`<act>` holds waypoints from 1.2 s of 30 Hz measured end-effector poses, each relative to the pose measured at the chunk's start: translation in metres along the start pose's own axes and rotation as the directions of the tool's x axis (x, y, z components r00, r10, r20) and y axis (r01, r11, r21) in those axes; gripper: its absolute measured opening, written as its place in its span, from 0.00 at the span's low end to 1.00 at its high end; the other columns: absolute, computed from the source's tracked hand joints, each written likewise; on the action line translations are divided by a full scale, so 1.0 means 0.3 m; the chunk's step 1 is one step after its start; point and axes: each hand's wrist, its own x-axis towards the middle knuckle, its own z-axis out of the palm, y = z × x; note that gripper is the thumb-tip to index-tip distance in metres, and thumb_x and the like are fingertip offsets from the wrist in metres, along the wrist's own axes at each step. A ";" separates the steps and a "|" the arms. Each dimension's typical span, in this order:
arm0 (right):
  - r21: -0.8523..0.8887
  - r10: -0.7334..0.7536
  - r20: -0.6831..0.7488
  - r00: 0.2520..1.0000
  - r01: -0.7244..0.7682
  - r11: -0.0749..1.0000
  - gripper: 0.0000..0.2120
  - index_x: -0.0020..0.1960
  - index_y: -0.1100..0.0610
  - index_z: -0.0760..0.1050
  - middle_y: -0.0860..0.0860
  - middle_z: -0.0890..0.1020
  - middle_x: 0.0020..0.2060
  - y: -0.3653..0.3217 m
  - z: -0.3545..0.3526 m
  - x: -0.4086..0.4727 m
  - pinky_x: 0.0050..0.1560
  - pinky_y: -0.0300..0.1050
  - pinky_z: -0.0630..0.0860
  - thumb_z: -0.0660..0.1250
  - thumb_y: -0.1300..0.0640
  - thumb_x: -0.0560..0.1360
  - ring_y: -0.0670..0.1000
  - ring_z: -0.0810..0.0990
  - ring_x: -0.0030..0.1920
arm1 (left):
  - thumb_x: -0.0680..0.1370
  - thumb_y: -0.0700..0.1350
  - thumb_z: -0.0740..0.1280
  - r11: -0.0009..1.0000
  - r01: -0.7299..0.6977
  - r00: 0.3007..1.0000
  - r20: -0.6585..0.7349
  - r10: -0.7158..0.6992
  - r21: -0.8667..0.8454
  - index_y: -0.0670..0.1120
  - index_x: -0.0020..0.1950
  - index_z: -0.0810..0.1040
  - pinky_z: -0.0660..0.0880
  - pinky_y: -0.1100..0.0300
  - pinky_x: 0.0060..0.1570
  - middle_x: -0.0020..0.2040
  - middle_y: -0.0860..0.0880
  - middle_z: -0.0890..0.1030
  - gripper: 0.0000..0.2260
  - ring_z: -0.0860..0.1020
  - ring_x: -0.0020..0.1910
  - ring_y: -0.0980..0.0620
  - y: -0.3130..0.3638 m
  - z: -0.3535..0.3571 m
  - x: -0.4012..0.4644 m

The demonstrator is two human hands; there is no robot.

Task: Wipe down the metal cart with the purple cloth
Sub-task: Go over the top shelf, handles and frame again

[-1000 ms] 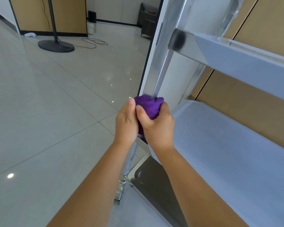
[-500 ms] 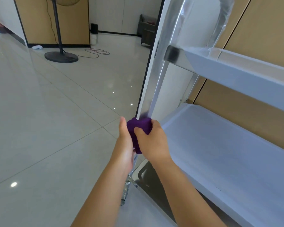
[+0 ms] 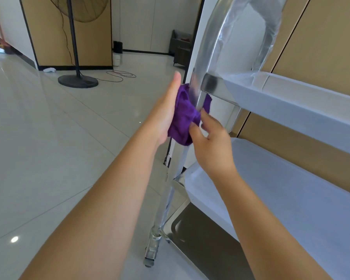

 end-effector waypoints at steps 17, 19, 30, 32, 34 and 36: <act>-0.354 -0.013 -0.019 1.000 0.006 0.935 0.19 0.69 0.59 0.67 0.50 0.61 0.72 0.056 0.087 0.021 0.70 0.45 0.58 0.50 0.62 0.80 0.53 0.60 0.68 | 0.80 0.56 0.56 0.932 -0.358 0.895 -0.306 0.325 -0.060 0.41 0.38 0.75 0.74 0.61 0.40 0.34 0.47 0.77 0.21 0.76 0.35 0.54 -0.193 0.067 0.061; -0.511 -0.023 0.006 1.000 0.023 0.859 0.21 0.72 0.59 0.63 0.51 0.56 0.74 0.089 0.105 0.011 0.69 0.40 0.52 0.50 0.60 0.80 0.52 0.54 0.72 | 0.81 0.54 0.56 0.932 -0.356 0.892 -0.322 0.318 -0.064 0.43 0.38 0.76 0.73 0.64 0.38 0.33 0.49 0.78 0.20 0.77 0.34 0.56 -0.217 0.066 0.054; -0.795 0.214 -0.002 0.977 -0.132 0.592 0.30 0.74 0.68 0.53 0.64 0.53 0.75 0.220 0.246 -0.164 0.68 0.69 0.54 0.62 0.61 0.77 0.61 0.54 0.74 | 0.70 0.63 0.55 0.954 -0.297 0.895 -0.360 0.264 -0.038 0.46 0.34 0.72 0.72 0.63 0.36 0.31 0.53 0.75 0.21 0.73 0.32 0.57 -0.551 -0.012 0.028; -0.791 0.144 -0.051 0.988 -0.128 0.599 0.31 0.66 0.71 0.68 0.66 0.69 0.67 0.250 0.273 -0.168 0.59 0.72 0.65 0.73 0.66 0.67 0.65 0.70 0.66 | 0.68 0.63 0.55 0.947 -0.314 0.887 -0.374 0.270 -0.061 0.48 0.33 0.73 0.72 0.63 0.37 0.30 0.56 0.76 0.19 0.73 0.32 0.58 -0.568 -0.016 0.039; -0.794 0.126 -0.050 0.991 -0.116 0.596 0.30 0.65 0.72 0.69 0.66 0.71 0.66 0.260 0.286 -0.174 0.58 0.72 0.65 0.73 0.67 0.66 0.65 0.71 0.65 | 0.68 0.63 0.56 0.945 -0.322 0.875 -0.397 0.276 -0.052 0.49 0.34 0.74 0.73 0.62 0.37 0.31 0.56 0.77 0.19 0.74 0.33 0.58 -0.577 -0.019 0.040; -0.818 0.158 0.001 0.987 -0.090 0.568 0.28 0.73 0.69 0.56 0.64 0.57 0.74 0.257 0.281 -0.175 0.67 0.69 0.54 0.62 0.65 0.76 0.62 0.57 0.73 | 0.68 0.63 0.56 0.947 -0.319 0.862 -0.426 0.276 -0.031 0.51 0.33 0.73 0.73 0.60 0.38 0.30 0.57 0.77 0.17 0.74 0.33 0.57 -0.584 -0.022 0.039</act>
